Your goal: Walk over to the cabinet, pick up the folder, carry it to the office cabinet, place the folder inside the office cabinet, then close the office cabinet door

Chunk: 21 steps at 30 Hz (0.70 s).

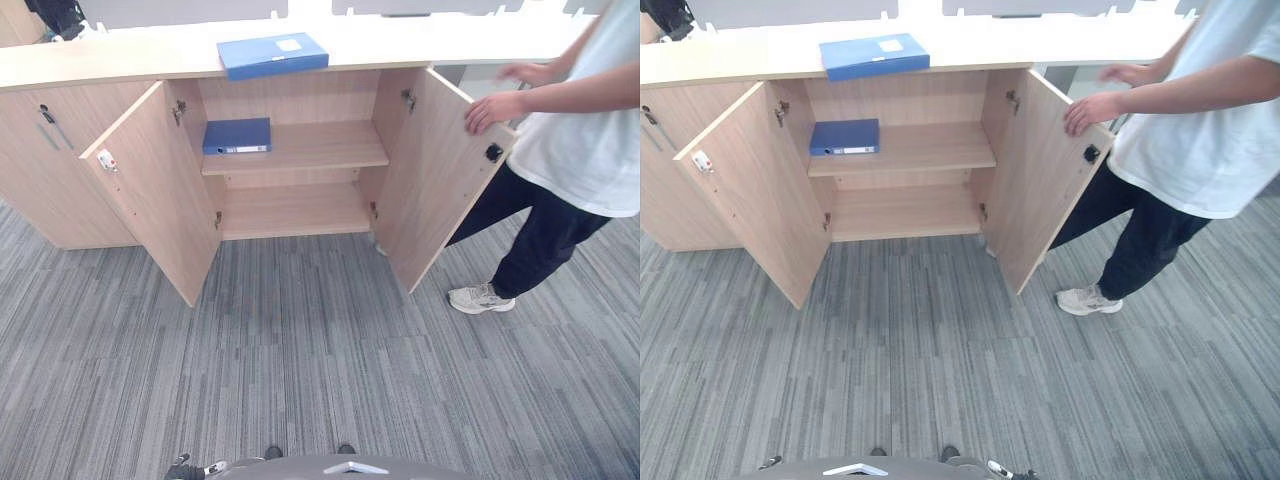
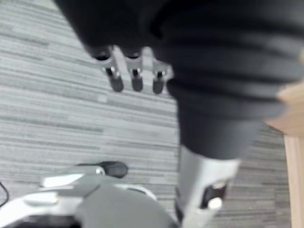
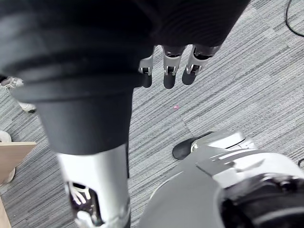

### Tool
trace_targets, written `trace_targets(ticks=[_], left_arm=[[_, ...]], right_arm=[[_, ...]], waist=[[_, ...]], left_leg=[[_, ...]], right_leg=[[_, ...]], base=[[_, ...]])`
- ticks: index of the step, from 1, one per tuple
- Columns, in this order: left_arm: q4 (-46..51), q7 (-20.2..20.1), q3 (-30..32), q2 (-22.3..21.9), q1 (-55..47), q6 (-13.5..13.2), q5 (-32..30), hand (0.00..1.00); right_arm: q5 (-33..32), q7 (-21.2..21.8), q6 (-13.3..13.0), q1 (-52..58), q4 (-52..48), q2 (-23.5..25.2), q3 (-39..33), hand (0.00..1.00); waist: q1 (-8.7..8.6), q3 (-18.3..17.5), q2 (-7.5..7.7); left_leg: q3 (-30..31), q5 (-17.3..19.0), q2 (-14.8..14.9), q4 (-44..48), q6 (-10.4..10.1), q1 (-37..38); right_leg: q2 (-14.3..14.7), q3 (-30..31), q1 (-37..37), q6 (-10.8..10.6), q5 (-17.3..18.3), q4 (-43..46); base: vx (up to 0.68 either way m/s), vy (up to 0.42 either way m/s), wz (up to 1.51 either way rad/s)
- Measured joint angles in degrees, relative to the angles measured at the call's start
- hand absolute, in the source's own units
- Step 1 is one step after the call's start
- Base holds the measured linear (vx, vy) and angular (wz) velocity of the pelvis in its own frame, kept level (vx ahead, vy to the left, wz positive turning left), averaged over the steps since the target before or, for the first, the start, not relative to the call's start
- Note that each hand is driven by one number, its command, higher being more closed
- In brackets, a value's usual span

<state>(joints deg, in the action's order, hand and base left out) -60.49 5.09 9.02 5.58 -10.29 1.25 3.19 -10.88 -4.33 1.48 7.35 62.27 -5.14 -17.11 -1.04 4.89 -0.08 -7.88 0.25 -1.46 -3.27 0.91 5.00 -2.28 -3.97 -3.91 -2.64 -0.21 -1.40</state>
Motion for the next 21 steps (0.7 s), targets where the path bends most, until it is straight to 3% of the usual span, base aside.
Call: trace_targets(ticks=[8, 21], left_arm=[[-1.12, -0.11, 0.04, 0.02, 1.91, -0.13, -0.10, 0.00], [-1.32, -0.29, -0.22, 0.03, 2.12, -0.15, -0.11, 0.00]], right_arm=[[0.62, 0.00, -0.04, -3.85, -0.03, 0.29, -1.46, 0.00], [2.05, 0.04, -0.03, -4.17, -0.12, 0.40, -1.08, 0.00]], waist=[[-0.16, 1.95, 0.50], [-0.09, 2.31, 0.39]], left_leg=[[-0.22, 0.92, 0.08, -1.02, -1.45, 2.87], [-1.47, 0.21, 0.08, -1.58, -0.38, 3.04]], right_leg=[[0.09, -0.32, -3.09, -0.50, -0.02, -1.69], [0.13, -0.13, -2.72, -0.56, 0.03, -1.79]], base=[[0.05, -0.007, 0.00], [-0.07, -0.032, -0.03]])
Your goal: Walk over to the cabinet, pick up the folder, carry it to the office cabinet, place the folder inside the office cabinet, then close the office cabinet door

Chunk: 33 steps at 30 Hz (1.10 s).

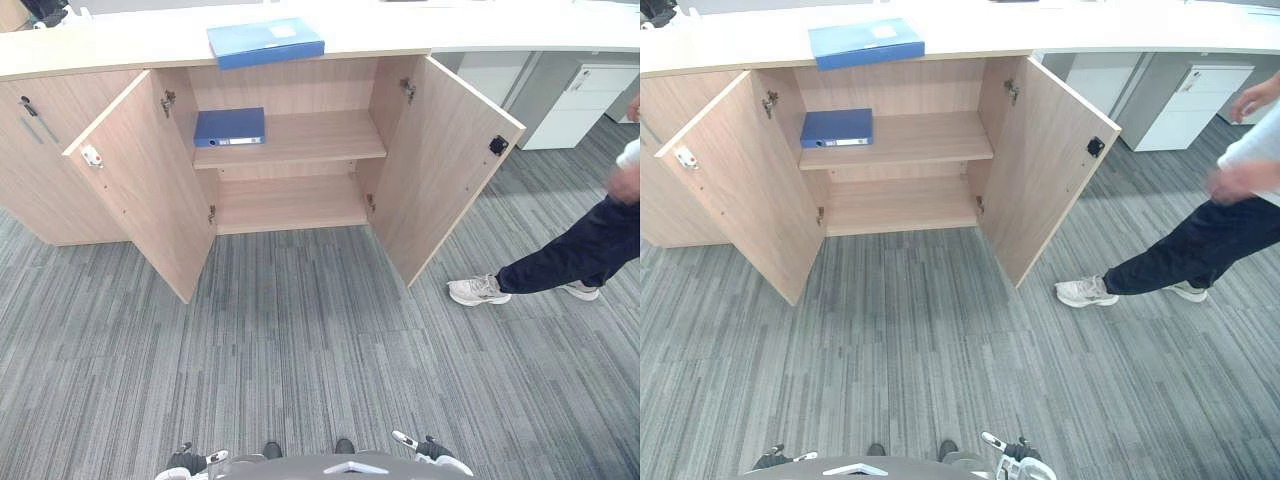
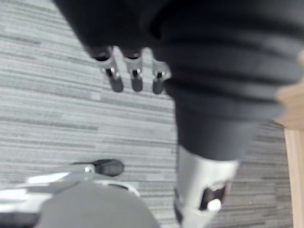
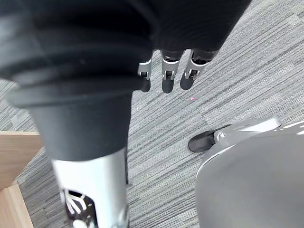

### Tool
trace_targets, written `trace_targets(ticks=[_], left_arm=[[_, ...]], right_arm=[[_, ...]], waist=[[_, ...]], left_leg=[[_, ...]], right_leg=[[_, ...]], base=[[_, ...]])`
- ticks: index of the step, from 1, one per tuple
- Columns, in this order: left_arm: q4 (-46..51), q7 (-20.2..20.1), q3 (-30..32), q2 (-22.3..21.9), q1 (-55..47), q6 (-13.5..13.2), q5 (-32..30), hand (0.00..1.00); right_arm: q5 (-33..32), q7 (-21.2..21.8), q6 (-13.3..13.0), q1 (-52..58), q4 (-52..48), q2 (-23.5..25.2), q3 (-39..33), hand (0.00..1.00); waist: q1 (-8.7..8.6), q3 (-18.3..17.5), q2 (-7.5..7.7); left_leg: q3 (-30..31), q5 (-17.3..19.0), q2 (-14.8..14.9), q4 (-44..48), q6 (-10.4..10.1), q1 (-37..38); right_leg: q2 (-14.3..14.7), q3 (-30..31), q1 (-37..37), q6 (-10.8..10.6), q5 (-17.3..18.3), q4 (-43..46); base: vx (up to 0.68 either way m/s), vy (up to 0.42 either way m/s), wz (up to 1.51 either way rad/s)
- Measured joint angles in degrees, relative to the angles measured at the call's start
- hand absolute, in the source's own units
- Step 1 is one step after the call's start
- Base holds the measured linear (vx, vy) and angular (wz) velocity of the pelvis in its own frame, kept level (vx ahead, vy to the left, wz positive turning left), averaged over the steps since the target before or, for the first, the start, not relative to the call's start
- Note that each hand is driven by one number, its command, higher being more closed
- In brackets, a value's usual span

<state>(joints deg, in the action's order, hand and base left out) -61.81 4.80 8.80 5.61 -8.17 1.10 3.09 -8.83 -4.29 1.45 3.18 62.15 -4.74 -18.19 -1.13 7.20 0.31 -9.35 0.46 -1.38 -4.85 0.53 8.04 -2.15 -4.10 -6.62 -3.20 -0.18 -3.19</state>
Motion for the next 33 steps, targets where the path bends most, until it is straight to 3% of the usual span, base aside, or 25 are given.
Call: trace_targets(ticks=[7, 12, 16, 19, 21, 22, 24, 26, 28, 29, 31, 32, 33], left_arm=[[-0.07, -0.11, -0.44, 0.28, 0.52, 0.00, -0.98, 0.00], [0.09, -0.18, -1.06, 1.20, 1.54, 0.00, -1.01, 0.00], [0.57, -0.19, -1.10, 1.67, 2.00, -0.07, -0.99, 0.00], [0.44, -0.17, -1.59, 1.02, 3.11, -0.14, -0.99, 0.00], [0.40, -0.13, -1.68, 1.14, 3.69, -0.15, -1.00, 0.00], [0.40, -0.13, -1.65, 1.24, 4.03, -0.16, -1.01, 0.00], [0.38, -0.12, -1.60, 1.27, 4.84, -0.17, -1.00, 0.00], [0.38, -0.12, -1.60, 1.11, 5.15, -0.18, -0.98, 0.00], [0.44, -0.11, -0.65, 0.78, 4.65, -0.28, -0.99, 0.00], [0.42, -0.08, 0.14, 0.08, 4.74, -0.36, -1.01, 0.00], [0.91, -0.20, 1.51, -1.50, 5.01, -1.01, -0.99, 0.00], [2.32, -0.20, 3.89, -2.72, 5.15, -1.11, -1.00, 0.00], [2.90, -0.24, 5.05, -3.58, 5.18, -1.15, -0.96, 0.00]], right_arm=[[0.23, 0.00, 0.04, -0.21, 0.02, -0.25, 0.26, 0.00], [0.26, 0.01, 0.29, -1.54, -0.25, 0.03, 1.65, 0.00], [0.29, 0.03, 0.33, -2.20, -0.55, 0.75, 1.13, 0.00], [0.23, 0.03, -0.07, -2.54, -2.83, 0.66, 1.02, 0.00], [0.21, 0.03, -0.18, -3.03, -2.89, 0.14, 1.07, 0.00], [0.21, 0.02, -0.18, -3.09, -2.90, 0.16, 1.18, 0.00], [0.21, 0.01, -0.16, -3.32, -2.88, 0.02, 1.16, 0.00], [0.22, 0.00, -0.10, -3.42, -2.76, -0.18, 1.15, 0.00], [0.21, -0.01, -0.08, -1.61, -2.72, 0.00, 1.02, 0.00], [0.18, 0.01, -0.11, -1.38, -2.77, 0.12, 0.65, 0.00], [0.28, 0.01, -0.06, -1.30, -3.12, -0.30, -0.10, 0.00], [0.26, 0.00, -0.02, -1.16, -4.44, -0.32, -0.04, 0.00], [0.26, -0.02, 0.05, -0.96, -5.19, -0.34, 0.02, 0.00]], waist=[[0.17, 0.33, 0.31], [0.74, 1.09, 1.39], [0.96, 1.82, 1.61], [0.56, 3.68, 0.46], [-0.08, 4.73, -0.16], [-0.34, 4.77, 0.08], [-0.76, 4.88, -0.01], [-1.39, 5.07, -0.27], [-2.19, 4.85, 0.21], [-2.30, 4.74, -0.02], [-2.16, 4.43, -1.44], [-2.32, 4.78, -1.90], [-2.37, 5.11, -2.29]], left_leg=[[-0.99, 0.03, -0.03, -0.02, 0.02, -1.48], [-3.56, 1.80, 0.20, 1.38, 0.22, -4.42], [-4.87, 6.97, 0.47, 8.46, 1.08, -6.84], [-4.65, 9.84, 0.60, 10.30, 2.84, -4.96], [-3.79, 10.64, 0.71, 9.81, 3.04, -2.25], [-3.02, 11.20, 1.00, 9.45, 2.72, -1.15], [-1.56, 11.62, 1.53, 8.38, 2.21, -0.02], [0.02, 12.44, 2.10, 7.44, 0.78, 1.53], [2.01, 14.60, 2.09, 7.21, -2.86, 5.22], [2.22, 15.09, 2.73, 7.55, -3.54, 6.08], [1.31, 15.74, 4.75, 13.92, -4.79, 3.75], [-0.09, 16.12, 6.94, 28.71, -5.43, -2.41], [-0.33, 15.44, 8.59, 37.24, -5.38, -5.99]], right_leg=[[0.10, 0.85, 1.29, -0.13, -0.81, -1.28], [0.27, 3.63, 5.30, -0.30, -0.88, -0.06], [-0.54, 4.87, 9.94, -1.74, 4.84, 10.46], [-1.51, 1.98, 17.98, -3.46, 7.78, 31.10], [-1.79, -0.29, 21.44, -1.94, 11.56, 37.38], [-1.69, -2.07, 23.02, -1.63, 13.01, 36.93], [-1.39, -4.52, 25.78, -1.18, 12.52, 33.07], [-0.52, -5.06, 27.07, -0.13, 9.95, 27.53], [-0.64, -4.41, 26.19, 2.80, 4.10, 24.60], [-0.51, -4.67, 25.89, 3.00, 4.32, 26.37], [0.06, -6.27, 24.86, 4.22, 7.24, 27.61], [0.49, -6.90, 22.45, 4.75, 9.08, 26.62], [1.19, -7.18, 20.48, 5.12, 9.52, 25.68]], base=[[-0.02, -0.026, -0.08], [0.03, -0.005, -0.27], [0.10, 0.046, -0.20], [0.10, 0.066, -0.03], [0.23, 0.093, 0.19], [0.20, 0.048, 0.28], [0.33, -0.010, 0.45], [0.39, -0.074, 0.54], [0.45, -0.162, 0.69], [0.48, -0.203, 0.55], [0.46, -0.232, 0.28], [0.47, -0.257, 0.26], [0.48, -0.255, 0.26]])
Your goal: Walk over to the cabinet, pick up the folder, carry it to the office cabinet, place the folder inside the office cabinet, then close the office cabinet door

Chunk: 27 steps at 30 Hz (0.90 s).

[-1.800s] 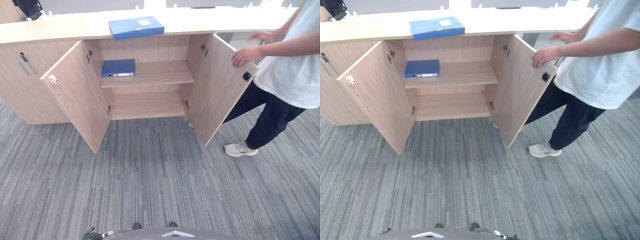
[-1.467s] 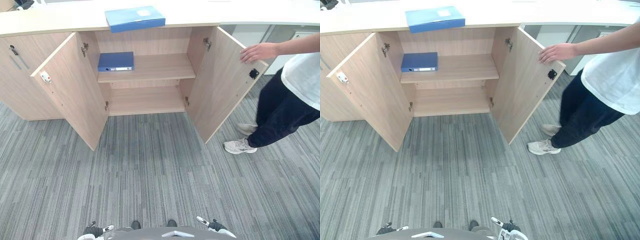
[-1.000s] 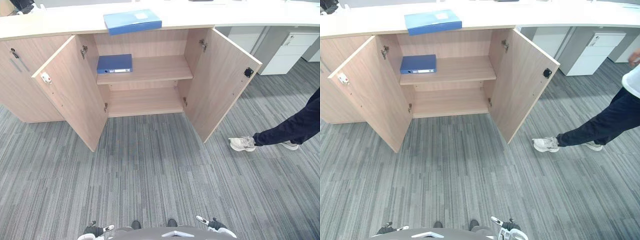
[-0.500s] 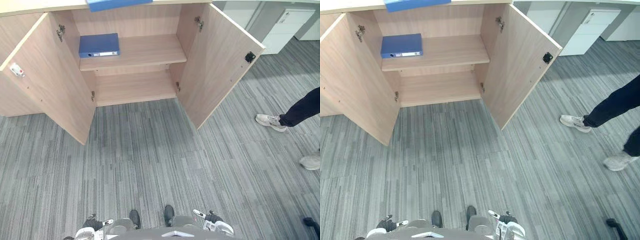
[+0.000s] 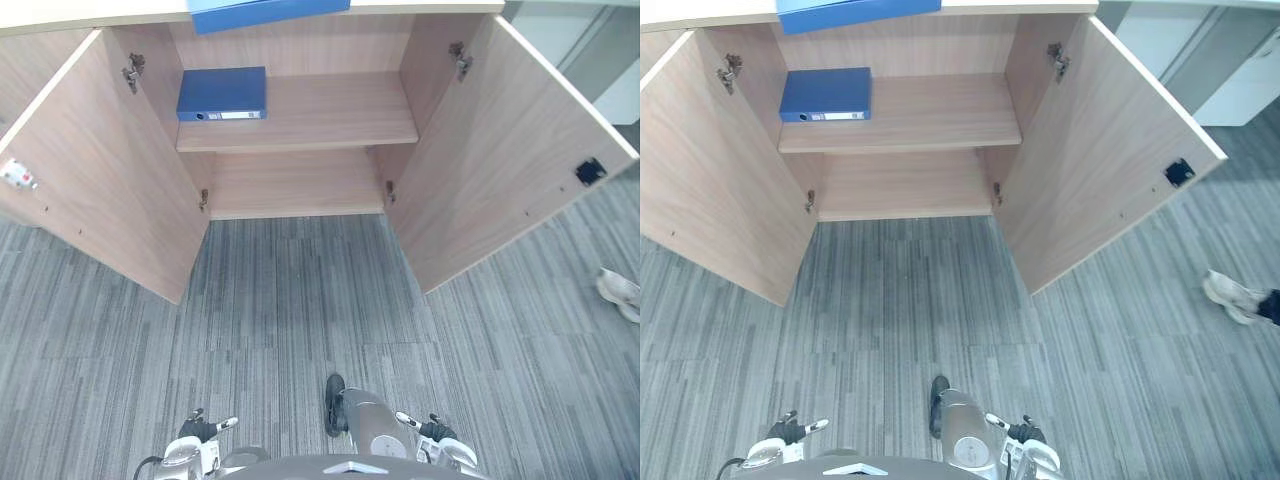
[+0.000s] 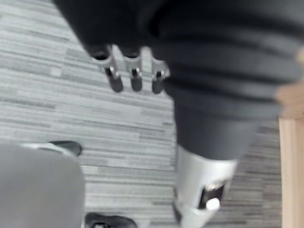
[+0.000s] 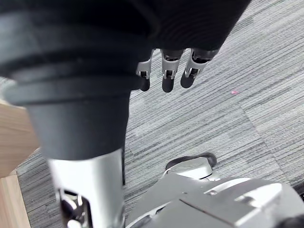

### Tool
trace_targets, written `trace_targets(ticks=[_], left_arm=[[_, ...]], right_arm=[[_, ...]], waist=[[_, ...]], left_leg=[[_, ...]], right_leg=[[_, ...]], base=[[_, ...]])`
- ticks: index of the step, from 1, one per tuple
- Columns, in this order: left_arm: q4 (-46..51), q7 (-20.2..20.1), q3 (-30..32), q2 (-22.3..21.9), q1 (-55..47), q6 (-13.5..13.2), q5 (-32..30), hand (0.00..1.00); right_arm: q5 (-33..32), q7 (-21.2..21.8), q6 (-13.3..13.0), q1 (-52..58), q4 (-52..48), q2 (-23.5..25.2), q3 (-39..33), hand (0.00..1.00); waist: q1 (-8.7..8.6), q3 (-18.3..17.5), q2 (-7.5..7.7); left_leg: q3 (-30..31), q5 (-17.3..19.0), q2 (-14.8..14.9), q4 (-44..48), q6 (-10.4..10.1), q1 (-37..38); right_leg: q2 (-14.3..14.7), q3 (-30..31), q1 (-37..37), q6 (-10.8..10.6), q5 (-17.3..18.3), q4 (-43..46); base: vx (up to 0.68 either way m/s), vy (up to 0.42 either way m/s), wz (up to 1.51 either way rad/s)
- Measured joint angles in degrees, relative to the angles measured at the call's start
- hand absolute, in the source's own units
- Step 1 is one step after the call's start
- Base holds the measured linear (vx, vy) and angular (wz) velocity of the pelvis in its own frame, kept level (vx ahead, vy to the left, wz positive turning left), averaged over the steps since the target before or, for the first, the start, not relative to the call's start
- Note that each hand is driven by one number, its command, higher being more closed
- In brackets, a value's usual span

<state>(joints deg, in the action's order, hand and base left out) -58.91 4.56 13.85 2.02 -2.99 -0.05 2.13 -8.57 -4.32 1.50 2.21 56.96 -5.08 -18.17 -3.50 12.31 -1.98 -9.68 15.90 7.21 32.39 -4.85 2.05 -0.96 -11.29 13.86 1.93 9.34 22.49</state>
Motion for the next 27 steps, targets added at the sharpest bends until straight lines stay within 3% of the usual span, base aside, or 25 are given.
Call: trace_targets(ticks=[2, 4, 7, 9, 11, 12, 13, 14, 15, 16, 19, 21, 23, 24, 25, 26, 27], left_arm=[[2.28, -0.01, 2.90, -1.96, 0.13, -0.12, 0.09, 0.00], [3.94, -0.03, 2.99, -2.08, 0.60, -0.15, 0.06, 0.00], [4.37, 0.02, 3.11, -2.64, 1.71, -0.58, 0.05, 0.00], [4.41, 0.01, 3.24, -2.78, 1.96, -0.64, 0.05, 0.00], [4.31, 0.06, 2.67, -2.74, 2.23, -0.64, 0.04, 0.00], [4.17, 0.04, 2.38, -2.71, 2.22, -0.64, 0.04, 0.00], [4.04, 0.03, 2.22, -2.62, 2.00, -0.60, 0.04, 0.00], [3.88, 0.02, 2.19, -2.30, 1.85, -0.58, 0.04, 0.00], [3.57, 0.05, 1.81, -1.76, 1.63, -0.58, 0.03, 0.00], [2.61, 0.01, 0.59, -0.68, 1.65, -0.52, 0.02, 0.00], [1.25, 0.02, -0.63, -0.03, 1.65, -0.07, 0.02, 0.00], [0.82, 0.03, -0.61, -0.24, 1.36, 0.04, 0.03, 0.00], [0.77, 0.03, -0.61, -0.33, 1.36, 0.03, 0.04, 0.00], [0.54, 0.04, -0.59, -0.58, 1.49, 0.03, 0.04, 0.00], [0.21, 0.04, -0.55, -0.64, 1.66, 0.02, 0.03, 0.00], [-0.46, 0.03, -0.52, -0.55, 2.02, 0.00, 0.01, 0.00], [-0.54, 0.02, -0.21, -0.25, 1.99, -0.01, -0.02, 0.00]], right_arm=[[-0.09, -0.06, -0.06, 0.65, -1.44, -0.04, 0.43, 0.00], [-0.17, -0.04, -0.16, 0.44, -2.40, 0.52, 2.78, 0.00], [-0.86, -0.09, -0.13, -0.46, -3.24, 2.57, 3.37, 0.00], [-1.10, -0.09, -0.05, -0.41, -3.30, 2.66, 2.79, 0.00], [-1.12, -0.11, -0.05, -0.20, -3.20, 3.01, 2.06, 0.00], [-1.07, -0.11, -0.01, -0.16, -2.98, 2.92, 2.09, 0.00], [-1.03, -0.09, 0.00, 0.01, -2.56, 3.38, 2.04, 0.00], [-0.96, -0.07, -0.02, 0.51, -2.09, 3.61, 1.93, 0.00], [-0.38, 0.00, -0.02, 0.64, -1.99, 4.07, 1.64, 0.00], [0.03, 0.05, 0.00, 0.58, -2.01, 4.74, 1.06, 0.00], [0.06, 0.08, -0.08, 0.64, -2.02, 4.69, 1.12, 0.00], [0.06, 0.08, -0.11, 0.58, -2.13, 4.52, 1.29, 0.00], [0.01, 0.08, -0.25, 0.56, -2.15, 4.55, 1.66, 0.00], [-0.01, 0.09, -0.43, 0.25, -2.49, 4.50, 1.75, 0.00], [-0.01, 0.10, -0.55, 0.19, -2.64, 4.52, 1.78, 0.00], [0.00, 0.09, -0.59, 0.15, -2.62, 4.60, 1.81, 0.00], [-0.15, 0.09, -0.63, 0.59, -2.20, 4.81, 1.56, 0.00]], waist=[[1.26, 0.57, -0.50], [2.34, 0.69, 0.59], [3.76, 0.49, 0.90], [4.06, 0.43, 0.83], [4.53, 0.21, 1.02], [4.64, -0.03, 0.90], [4.99, -1.48, 1.79], [5.01, -2.30, 2.32], [5.18, -2.85, 3.38], [5.10, -2.92, 4.37], [4.62, -2.75, 4.19], [4.34, -2.80, 3.92], [3.80, -2.86, 3.95], [3.10, -2.86, 3.77], [2.85, -2.90, 3.74], [2.61, -3.03, 3.98], [2.59, -3.48, 4.97]], left_leg=[[-1.84, -0.31, 6.04, 21.41, -0.05, -6.76], [-3.26, 0.80, 7.60, 25.53, 0.25, -11.11], [-6.37, 1.63, 7.99, 18.24, 1.39, -17.84], [-7.98, 1.43, 6.47, 7.99, 1.33, -20.03], [-7.08, -1.83, 4.20, -3.86, 1.39, -20.01], [-6.00, -5.29, 3.34, -6.45, 2.33, -20.06], [-5.97, -8.25, 1.51, -6.31, 4.09, -19.52], [-6.71, -7.63, 0.91, -6.04, 4.47, -19.15], [-8.34, -6.46, -0.04, -6.42, 5.29, -17.49], [-10.00, -5.41, -0.97, -7.77, 6.45, -14.00], [-10.28, -4.27, -2.08, -11.12, 8.00, -7.19], [-10.07, -4.29, -2.16, -16.32, 7.95, -1.11], [-9.70, -4.53, -1.97, -18.96, 7.56, 1.57], [-9.16, -4.99, -1.79, -20.73, 6.81, 2.99], [-8.89, -5.16, -1.69, -21.32, 6.50, 3.28], [-8.24, -5.30, -1.95, -22.29, 5.05, 3.97], [-7.22, -4.71, -3.06, -23.10, 3.21, 5.15]], right_leg=[[2.47, -0.02, -6.84, 1.51, 1.17, -2.46], [2.93, 1.39, -11.11, 2.23, 2.14, -4.43], [2.76, 3.27, -15.53, 1.82, 2.53, -8.48], [1.51, 4.50, -18.77, 0.43, 3.35, -10.49], [0.04, 5.75, -21.04, -1.83, 5.00, -12.08], [-0.56, 6.31, -21.77, -2.94, 6.16, -12.09], [-2.36, 7.72, -21.83, -4.09, 7.71, -11.43], [-3.26, 8.24, -21.70, -4.40, 8.00, -10.48], [-4.46, 9.15, -19.76, -4.48, 7.93, -5.00], [-6.05, 9.30, -15.58, -5.42, 6.74, 6.92], [-7.44, 8.87, -9.87, -6.12, 7.11, 22.52], [-6.38, 7.17, -6.46, -5.02, 9.23, 24.98], [-5.36, 6.07, -3.26, -4.58, 9.84, 21.84], [-4.43, 5.69, -0.70, -4.50, 9.69, 16.18], [-3.99, 5.72, 0.20, -4.35, 9.21, 12.78], [-3.38, 5.92, 0.43, -4.03, 4.76, 3.74], [-3.80, 6.41, 0.13, -3.32, -5.10, -1.80]], base=[[0.44, -0.182, -0.14], [0.44, -0.144, -0.39], [0.29, -0.001, -0.43], [0.35, 0.121, -0.25], [0.36, 0.193, -0.32], [0.36, 0.261, -0.43], [0.38, 0.282, -0.43], [0.46, 0.296, -0.48], [0.54, 0.304, -0.44], [0.53, 0.284, -0.36], [0.37, 0.131, -0.08], [0.38, 0.034, 0.05], [0.25, -0.037, 0.17], [0.27, -0.084, 0.21], [0.34, -0.142, 0.34], [0.30, -0.162, 0.43], [0.31, -0.172, 0.41]])
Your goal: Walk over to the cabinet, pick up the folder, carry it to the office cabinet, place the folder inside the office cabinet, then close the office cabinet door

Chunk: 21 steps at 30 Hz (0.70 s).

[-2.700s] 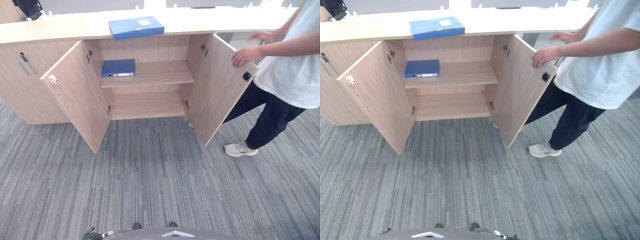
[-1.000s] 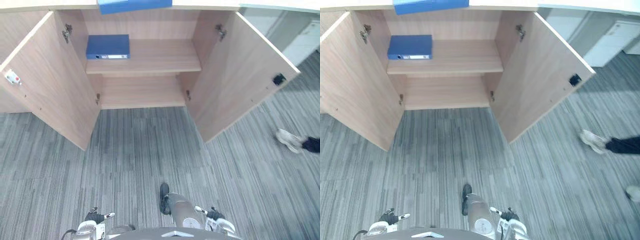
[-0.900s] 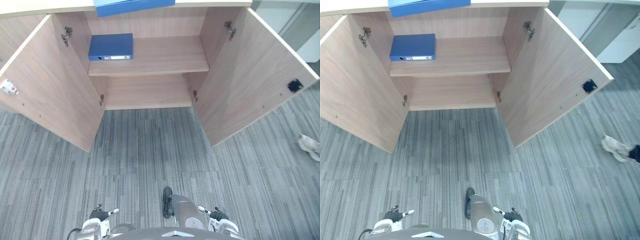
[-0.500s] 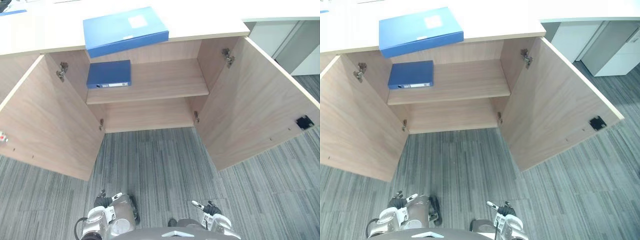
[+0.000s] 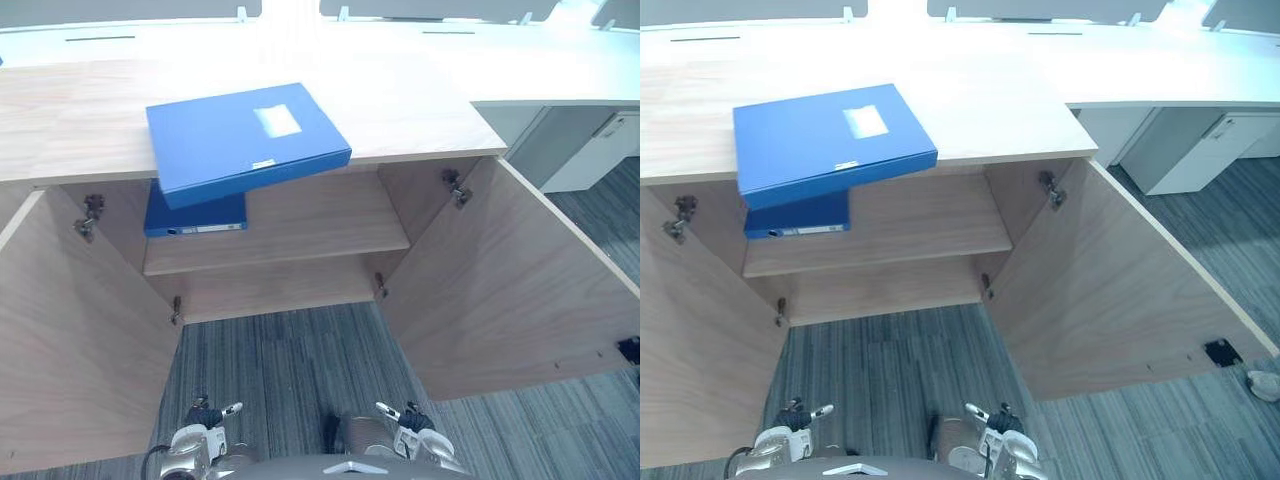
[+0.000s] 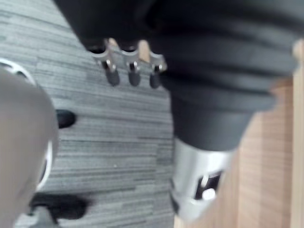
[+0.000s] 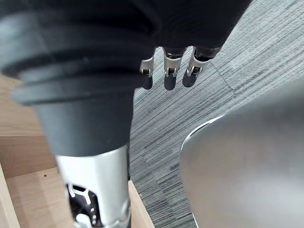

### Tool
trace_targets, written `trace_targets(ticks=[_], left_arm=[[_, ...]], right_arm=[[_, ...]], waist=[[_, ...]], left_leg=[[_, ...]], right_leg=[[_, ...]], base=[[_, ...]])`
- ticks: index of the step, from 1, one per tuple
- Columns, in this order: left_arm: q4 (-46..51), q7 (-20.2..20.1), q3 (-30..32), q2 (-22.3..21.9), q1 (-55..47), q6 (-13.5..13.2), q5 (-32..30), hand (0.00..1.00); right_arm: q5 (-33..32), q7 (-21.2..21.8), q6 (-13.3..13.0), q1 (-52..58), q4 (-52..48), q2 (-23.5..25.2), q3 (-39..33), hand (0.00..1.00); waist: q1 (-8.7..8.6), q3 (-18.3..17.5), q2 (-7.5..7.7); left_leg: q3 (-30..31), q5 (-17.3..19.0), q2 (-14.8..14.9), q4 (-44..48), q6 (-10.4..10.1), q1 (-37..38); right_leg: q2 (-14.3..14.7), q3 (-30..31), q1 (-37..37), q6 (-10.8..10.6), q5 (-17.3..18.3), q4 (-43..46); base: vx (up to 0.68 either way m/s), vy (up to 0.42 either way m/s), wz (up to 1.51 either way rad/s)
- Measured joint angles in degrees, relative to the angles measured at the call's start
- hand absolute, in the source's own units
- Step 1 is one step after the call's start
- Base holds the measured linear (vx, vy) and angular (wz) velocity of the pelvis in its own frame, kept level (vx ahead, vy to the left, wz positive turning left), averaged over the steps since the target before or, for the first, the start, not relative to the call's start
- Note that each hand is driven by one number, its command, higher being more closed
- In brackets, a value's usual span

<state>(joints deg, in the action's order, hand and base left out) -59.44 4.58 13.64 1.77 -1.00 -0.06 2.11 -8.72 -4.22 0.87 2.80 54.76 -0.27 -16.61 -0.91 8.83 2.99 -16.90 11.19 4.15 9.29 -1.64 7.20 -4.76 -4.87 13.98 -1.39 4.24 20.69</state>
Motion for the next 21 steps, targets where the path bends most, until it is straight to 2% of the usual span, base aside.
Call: trace_targets(ticks=[1, 2, 4, 5, 7, 8, 9, 10, 13, 15, 16, 18, 20, 21], left_arm=[[-0.52, 0.07, 0.45, -0.94, 0.27, 0.08, -0.01, 0.00], [-0.56, -0.03, 1.42, -2.45, -0.21, 0.00, -0.05, 0.00], [-0.34, 0.02, 2.79, -4.23, -0.46, -0.04, -0.04, 0.00], [-0.09, -0.05, 3.26, -4.94, -0.26, -0.04, 0.03, 0.00], [1.03, -0.53, 3.90, -5.16, -0.08, -0.08, 0.14, 0.00], [2.52, -1.00, 4.67, -5.16, -0.21, -0.07, 0.95, 0.00], [2.69, -1.20, 5.05, -5.28, -0.38, -0.12, 1.39, 0.00], [2.79, -1.18, 5.47, -5.30, -0.35, -0.18, 1.86, 0.00], [2.84, -1.17, 5.80, -5.19, -0.16, -0.20, 2.22, 0.00], [2.61, -1.13, 6.01, -5.29, -0.01, -0.20, 2.21, 0.00], [2.42, -1.15, 6.14, -4.76, 0.22, -0.19, 2.24, 0.00], [2.36, -1.12, 6.34, -3.88, -0.07, -0.16, 2.23, 0.00], [2.09, -1.12, 6.29, -3.35, 0.00, -0.06, 2.21, 0.00], [1.85, -1.13, 6.14, -3.18, -0.20, -0.02, 2.13, 0.00]], right_arm=[[0.15, 0.07, -0.04, -0.33, 0.13, -0.58, -0.22, 0.00], [0.08, 0.02, -0.02, 0.01, 0.21, -1.48, -0.49, 0.00], [0.11, 0.04, -0.05, 0.05, 0.14, -2.30, -0.80, 0.00], [0.08, 0.01, -0.04, 0.09, 0.22, -2.50, -0.87, 0.00], [0.05, 0.05, 0.13, 0.48, 0.21, -2.39, 0.00, 0.00], [0.02, 0.06, 0.17, 0.66, 0.22, -2.42, 0.91, 0.00], [-0.01, 0.04, 0.18, 0.65, 0.27, -2.43, 0.89, 0.00], [-0.06, 0.01, 0.39, 0.75, 0.43, -2.46, 0.76, 0.00], [-0.56, 0.00, 0.57, 0.94, 0.32, -2.42, 0.73, 0.00], [-0.57, 0.01, 0.58, 0.98, 0.28, -2.48, 0.64, 0.00], [-0.59, -0.04, 0.60, 0.90, 0.48, -1.79, 0.54, 0.00], [-0.52, -0.01, 0.58, 1.56, 0.62, -0.09, 0.46, 0.00], [-0.51, -0.01, 0.58, 1.57, 1.19, 0.30, -0.22, 0.00], [-0.44, 0.02, 0.58, 1.58, 1.92, 0.68, -0.47, 0.00]], waist=[[-0.03, -0.03, -1.00], [0.42, -1.06, -3.22], [0.24, -1.54, -5.09], [-0.08, -1.50, -5.48], [0.14, -1.04, -4.83], [0.53, -0.93, -4.67], [0.85, -0.94, -4.67], [1.12, -0.95, -4.67], [1.26, -0.94, -4.64], [1.42, -1.03, -4.77], [1.61, -1.40, -3.68], [1.51, -2.63, -1.55], [1.46, -2.97, -0.62], [1.36, -3.11, -0.66]], left_leg=[[0.75, 0.53, 0.81, -0.41, -1.11, 0.70], [0.97, 0.20, 2.42, -0.56, -1.81, 0.96], [1.41, 0.47, 3.78, -0.29, -2.25, 1.83], [1.79, 0.69, 4.80, 2.61, -2.62, 1.26], [3.25, 1.44, 7.40, 15.48, -3.63, -3.25], [3.95, 1.93, 9.74, 26.70, -4.25, -7.91], [3.68, 2.39, 10.97, 31.96, -3.90, -10.56], [2.37, 2.85, 11.66, 33.28, -3.16, -12.21], [1.16, 3.15, 10.66, 25.74, -2.62, -13.70], [1.51, 0.43, 8.98, 15.01, -2.44, -12.70], [1.00, -0.71, 7.23, 11.96, -1.32, -10.98], [-0.17, -1.31, 5.28, 8.87, -0.69, -9.83], [-0.42, -1.41, 4.05, 7.16, -0.51, -7.99], [-0.45, -1.82, 2.91, 5.41, 0.13, -6.36]], right_leg=[[0.53, -0.80, -0.58, 0.28, 0.62, 1.16], [1.46, -1.38, -1.49, 0.77, 1.87, 0.99], [2.35, -3.46, -2.81, 1.57, 4.02, 0.92], [2.61, -4.73, -4.51, 1.95, 5.35, 0.95], [2.82, -5.97, -8.17, 2.31, 7.05, 0.25], [3.26, -6.77, -10.01, 2.42, 8.02, -0.20], [3.60, -7.04, -11.09, 2.47, 8.30, -0.39], [3.86, -7.03, -12.48, 2.48, 8.30, -1.31], [4.04, -5.80, -13.76, 2.20, 8.24, -2.53], [4.15, -4.47, -13.81, 1.29, 8.51, -2.38], [3.38, -3.01, -13.93, 0.22, 8.65, -2.31], [2.00, -2.20, -14.55, -1.04, 7.74, -4.94], [1.12, -2.15, -16.63, -1.57, 6.92, -7.14], [0.57, -2.15, -18.17, -1.87, 6.66, -8.65]], base=[[0.29, -0.162, 0.32], [0.26, -0.176, 0.26], [0.25, -0.185, 0.38], [0.21, -0.198, 0.60], [0.17, -0.197, 0.52], [0.11, -0.148, 0.18], [0.13, -0.117, 0.01], [0.12, -0.048, -0.13], [0.17, 0.067, -0.28], [0.16, 0.140, -0.33], [0.14, 0.122, -0.21], [0.18, 0.150, -0.13], [0.15, 0.138, 0.00], [0.11, 0.129, 0.08]])
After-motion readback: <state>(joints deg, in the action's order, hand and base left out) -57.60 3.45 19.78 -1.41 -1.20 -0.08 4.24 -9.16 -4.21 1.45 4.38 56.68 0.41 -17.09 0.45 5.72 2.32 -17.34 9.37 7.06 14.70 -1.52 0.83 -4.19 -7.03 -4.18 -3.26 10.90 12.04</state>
